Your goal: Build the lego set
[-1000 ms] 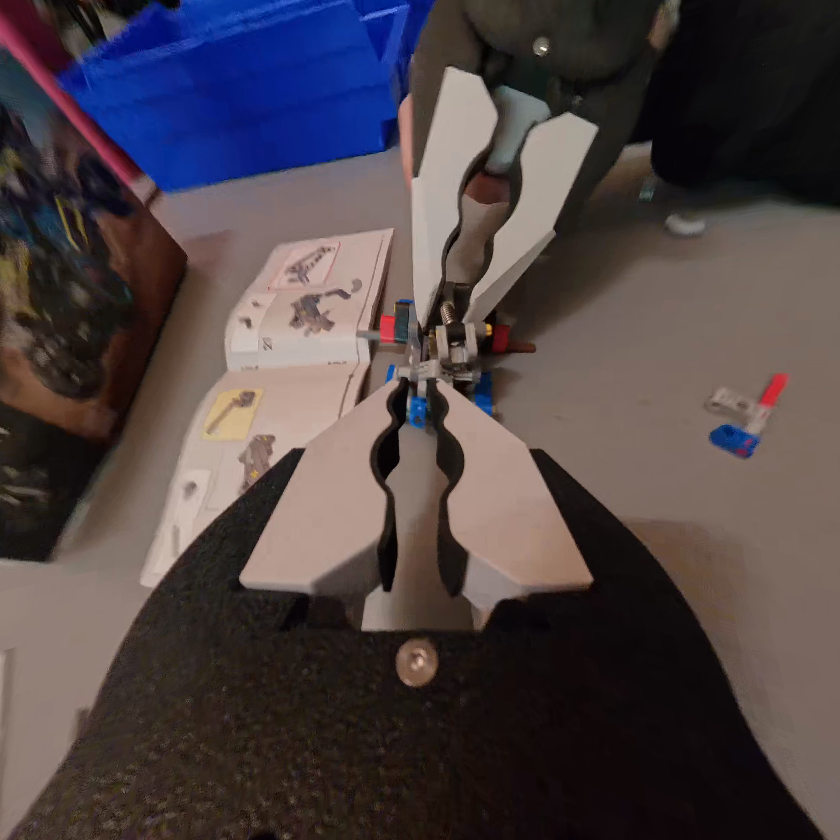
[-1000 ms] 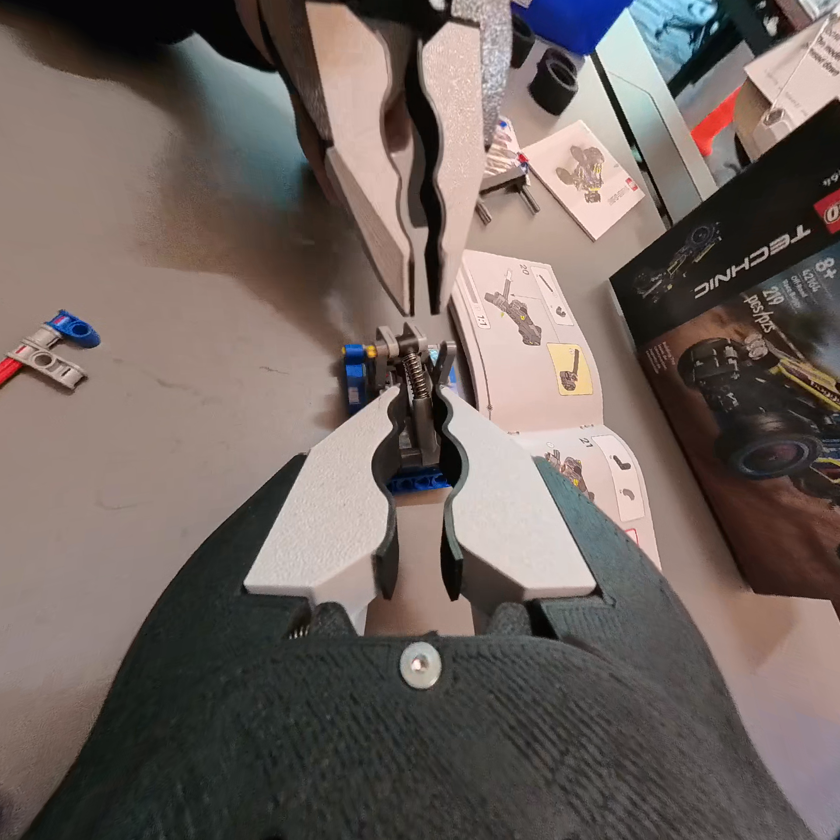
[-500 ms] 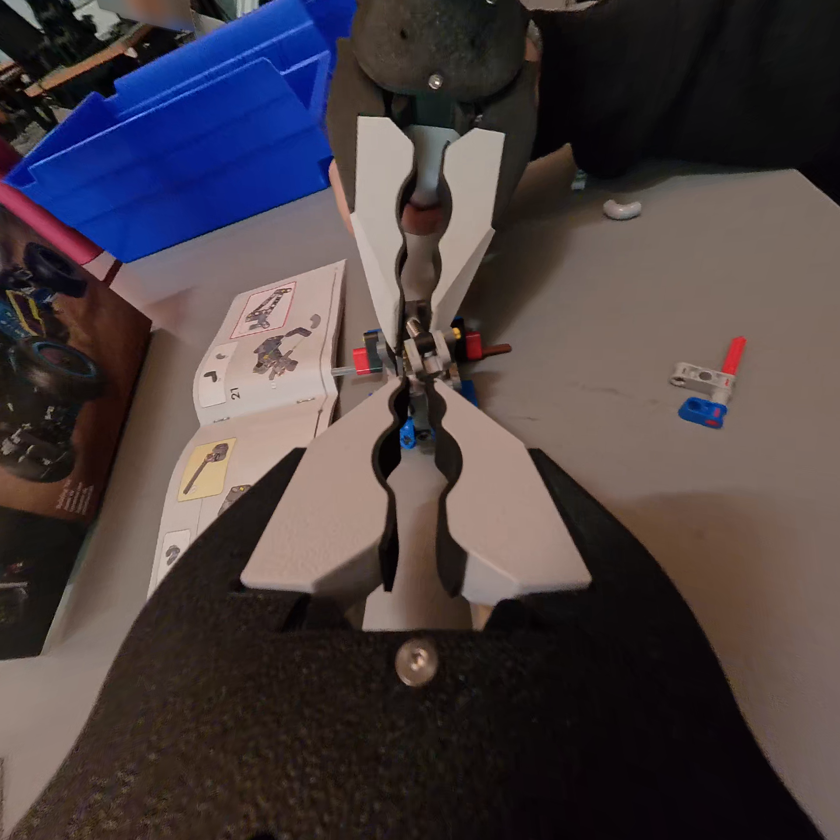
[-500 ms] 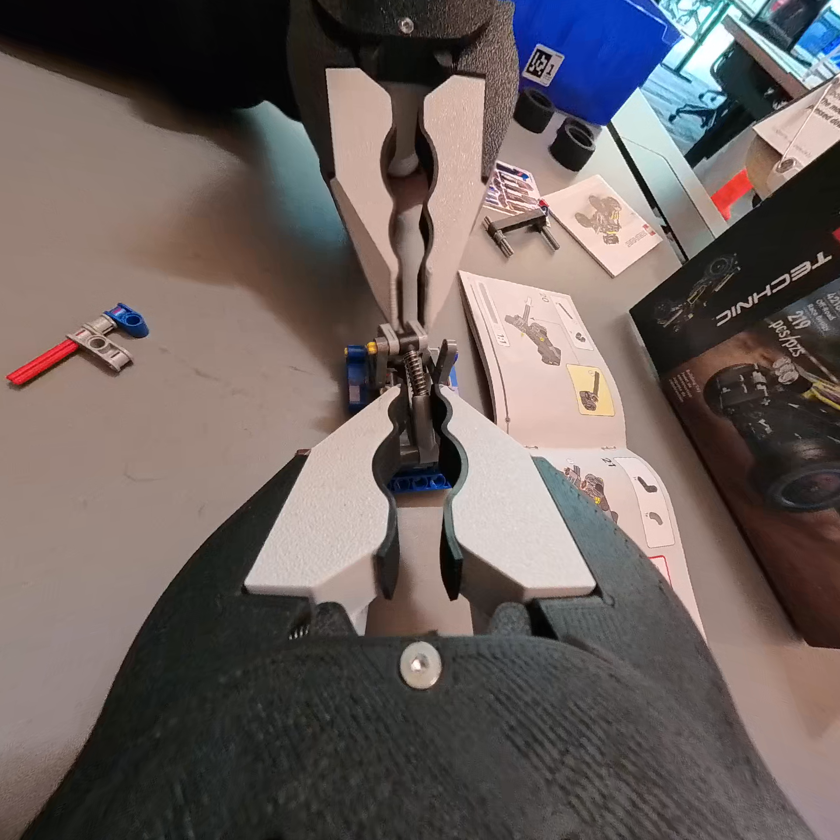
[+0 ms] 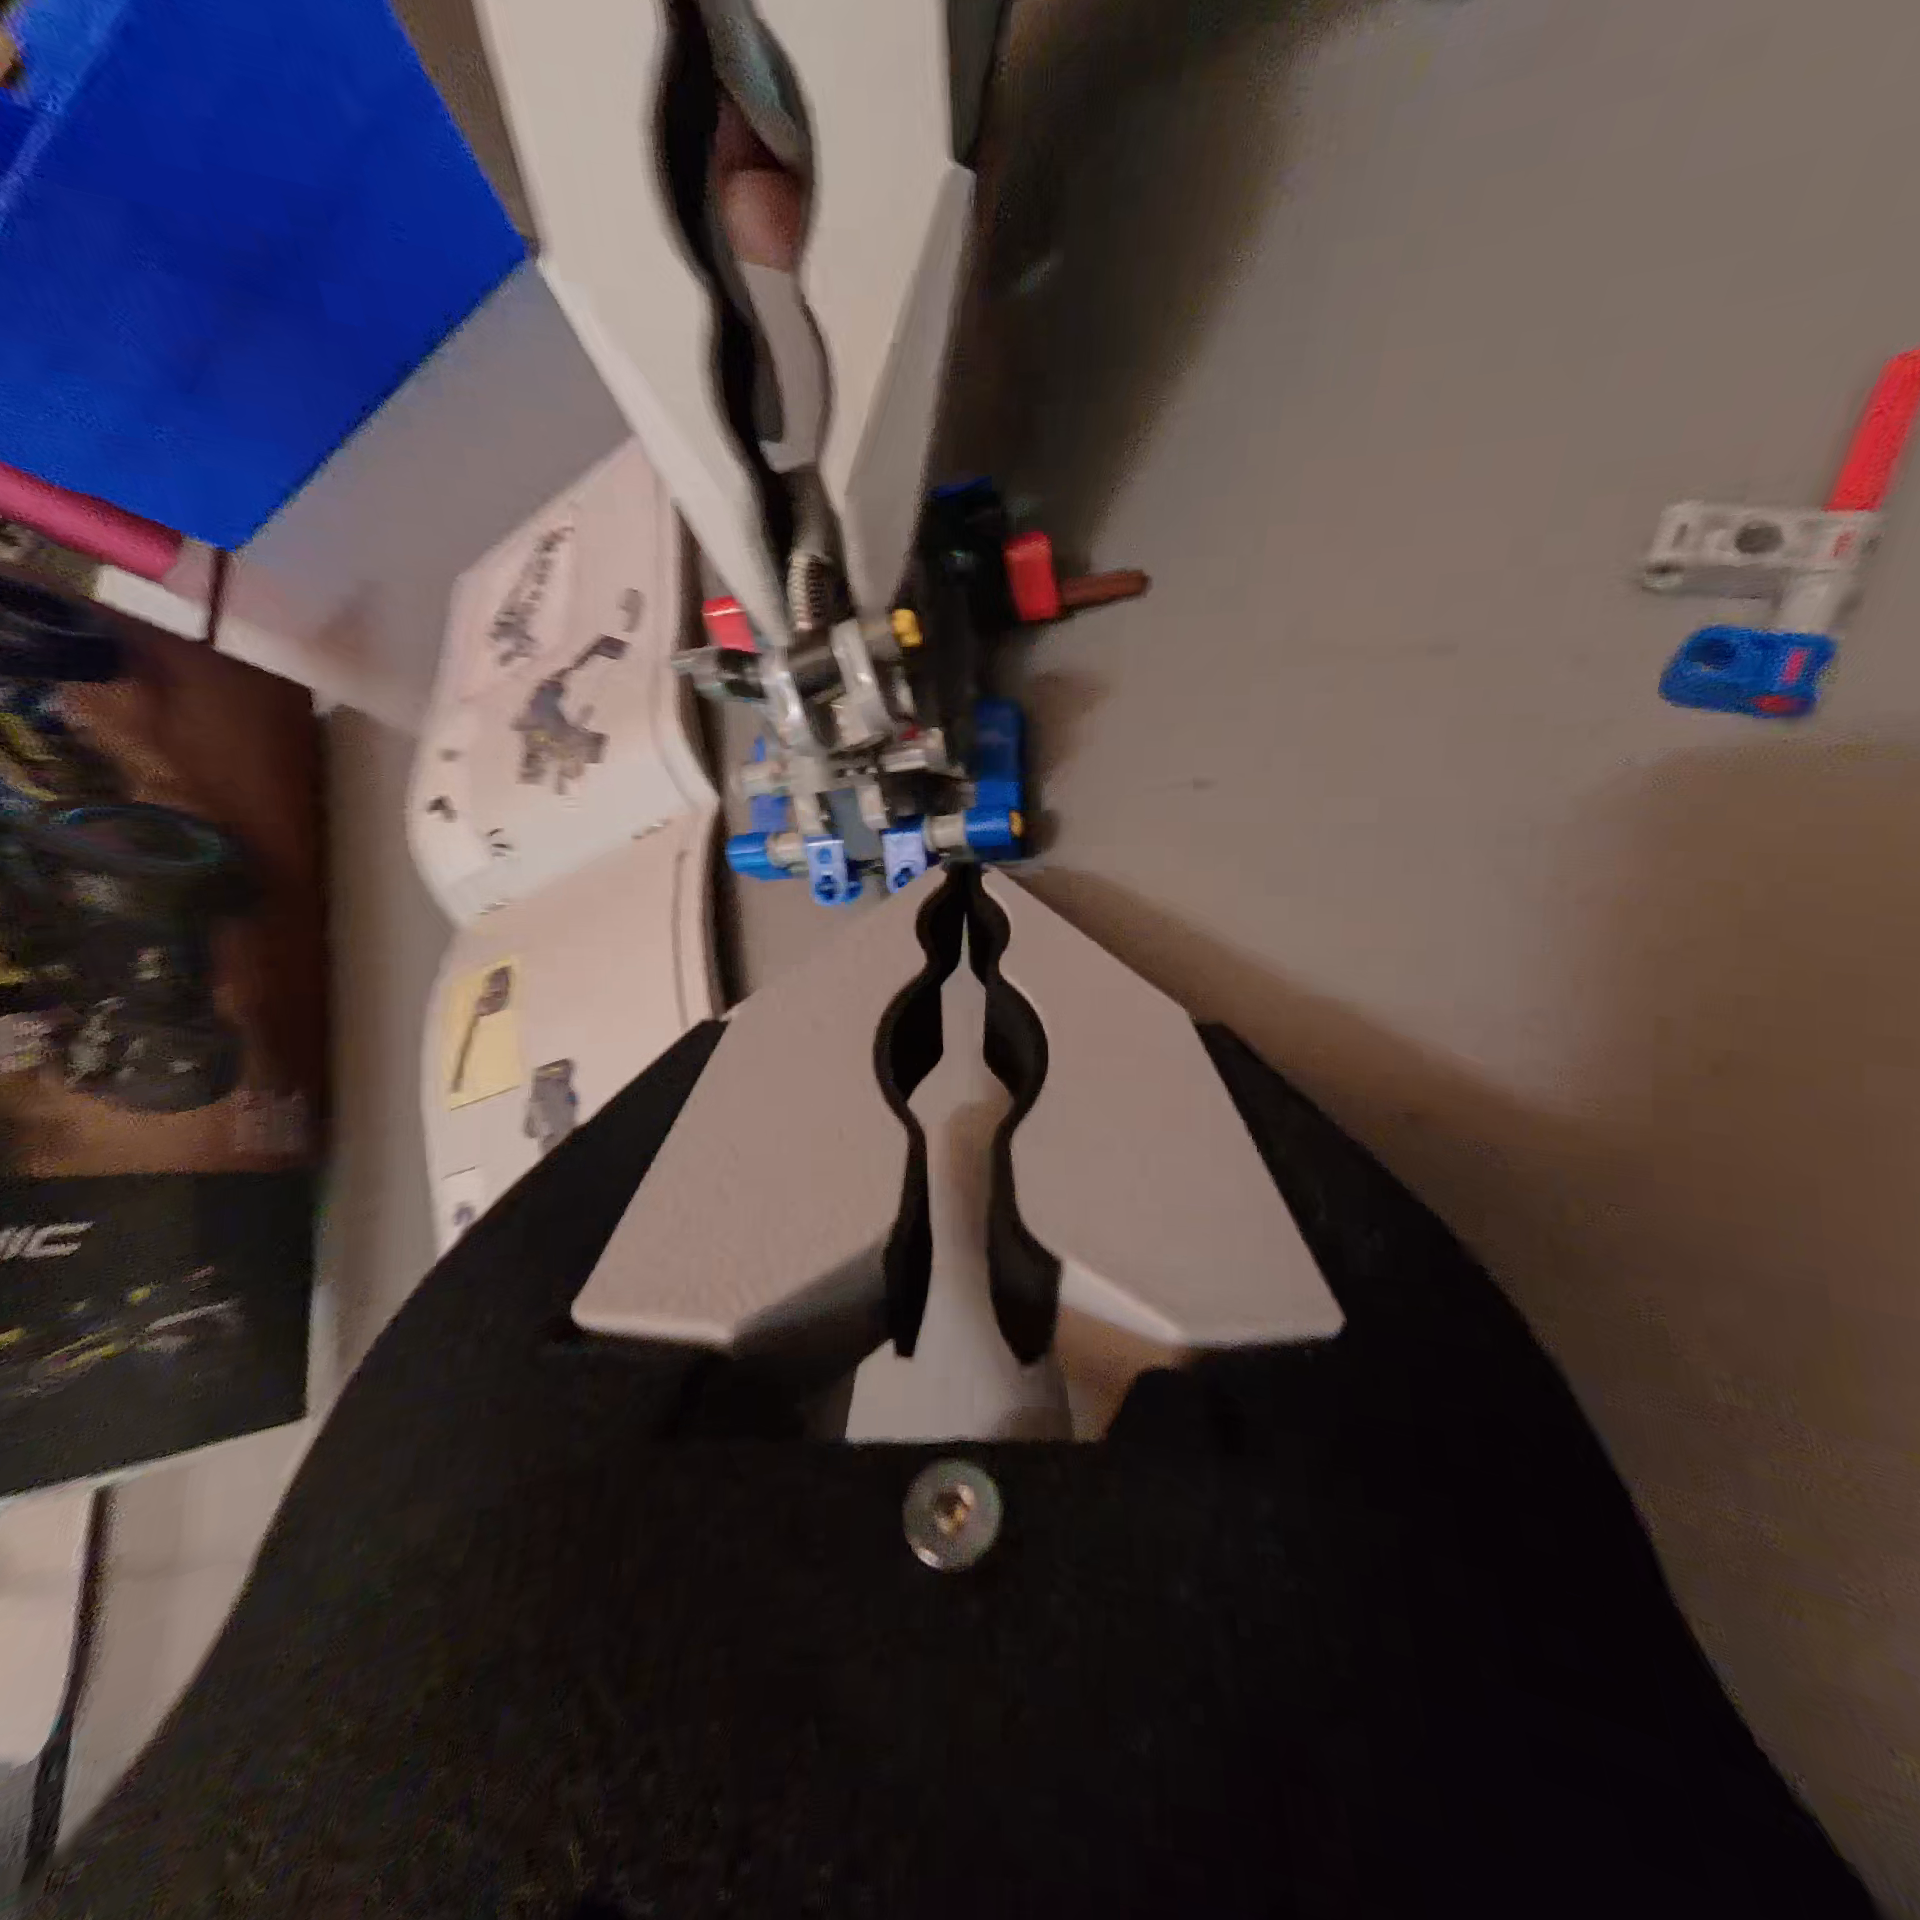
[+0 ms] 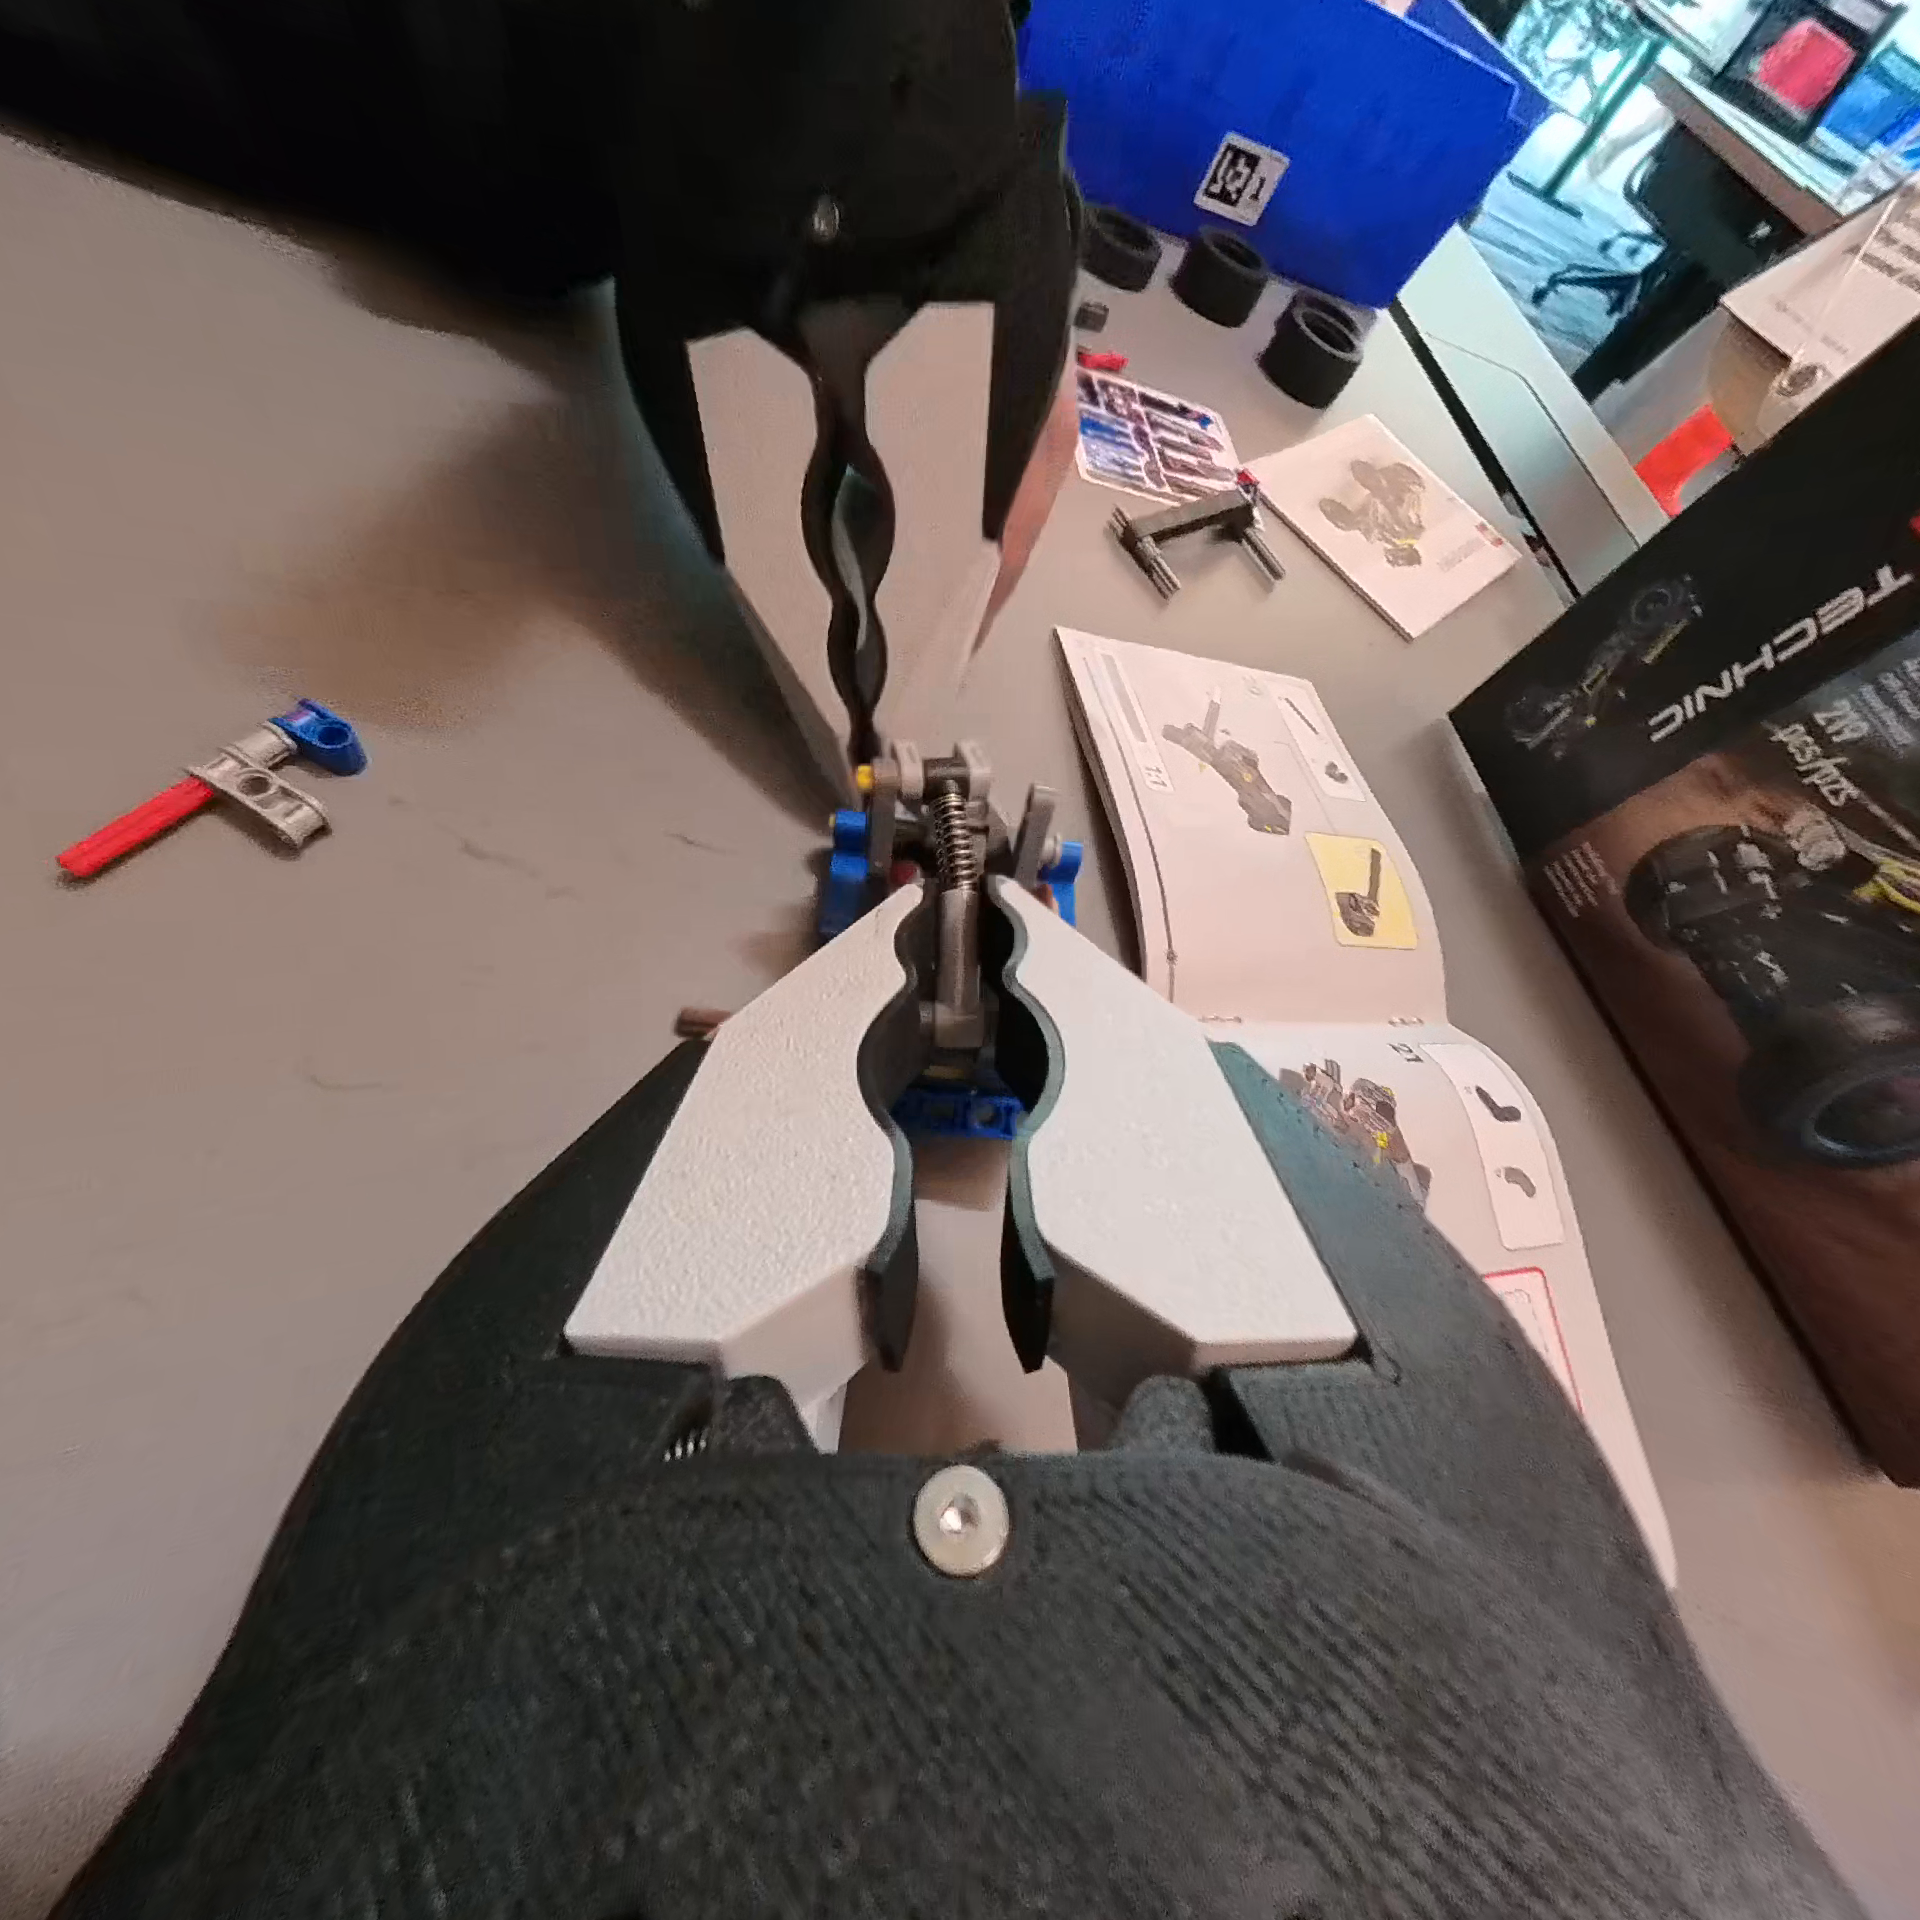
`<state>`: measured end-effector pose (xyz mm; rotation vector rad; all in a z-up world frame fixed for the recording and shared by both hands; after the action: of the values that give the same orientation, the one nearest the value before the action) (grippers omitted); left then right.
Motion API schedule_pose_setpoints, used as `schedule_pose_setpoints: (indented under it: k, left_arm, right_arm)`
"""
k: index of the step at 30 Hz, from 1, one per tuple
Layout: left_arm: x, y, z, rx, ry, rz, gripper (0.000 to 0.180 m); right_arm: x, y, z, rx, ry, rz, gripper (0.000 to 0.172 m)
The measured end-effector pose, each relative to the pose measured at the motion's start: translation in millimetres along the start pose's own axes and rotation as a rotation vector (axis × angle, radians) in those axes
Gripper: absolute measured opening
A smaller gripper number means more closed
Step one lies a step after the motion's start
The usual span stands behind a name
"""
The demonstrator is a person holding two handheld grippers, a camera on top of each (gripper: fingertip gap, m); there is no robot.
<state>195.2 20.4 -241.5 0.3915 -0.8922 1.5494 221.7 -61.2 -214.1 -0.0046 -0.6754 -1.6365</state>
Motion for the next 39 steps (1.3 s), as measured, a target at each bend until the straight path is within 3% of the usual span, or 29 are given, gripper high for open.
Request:
schedule_pose_setpoints:
  k: [4,8,13,18,21,24,39]
  left_arm:
    - [24,-17,19,0.106,0.194,0.094,0.0]
    - [26,-18,6,0.201,0.19,0.099,0.0]
    - [24,-21,3,0.251,0.207,0.034,0.007]
    - [18,-30,11,0.214,0.207,-0.057,0.011]
    - [14,-31,16,0.208,0.219,-0.121,0.015]
    - [9,-29,18,0.192,0.223,-0.155,0.014]
    - [1,-28,18,0.223,0.226,-0.136,0.012]
  right_arm:
    - [1,0,0,0.004,0.015,-0.015,0.004]
    - [11,5,2,0.001,-0.049,-0.081,0.015]
    - [37,-5,11,-0.121,-0.263,-0.24,0.017]
    - [21,-27,10,-0.296,-0.309,-0.312,0.014]
    - [11,-25,9,-0.342,-0.296,-0.333,0.019]
    - [6,-21,13,-0.346,-0.264,-0.343,0.009]
    - [8,-19,6,-0.379,-0.169,-0.215,0.001]
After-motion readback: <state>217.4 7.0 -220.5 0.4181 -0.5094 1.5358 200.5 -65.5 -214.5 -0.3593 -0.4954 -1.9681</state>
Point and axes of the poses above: each gripper's, where its closed fingertips meet, x back along the fingers, z out of its top, y = z × x across the jaws, the point moved 4 cm from there along x, back along the fingers, and after that the axes turned 13 degrees about -z, right-handed, at the moved point
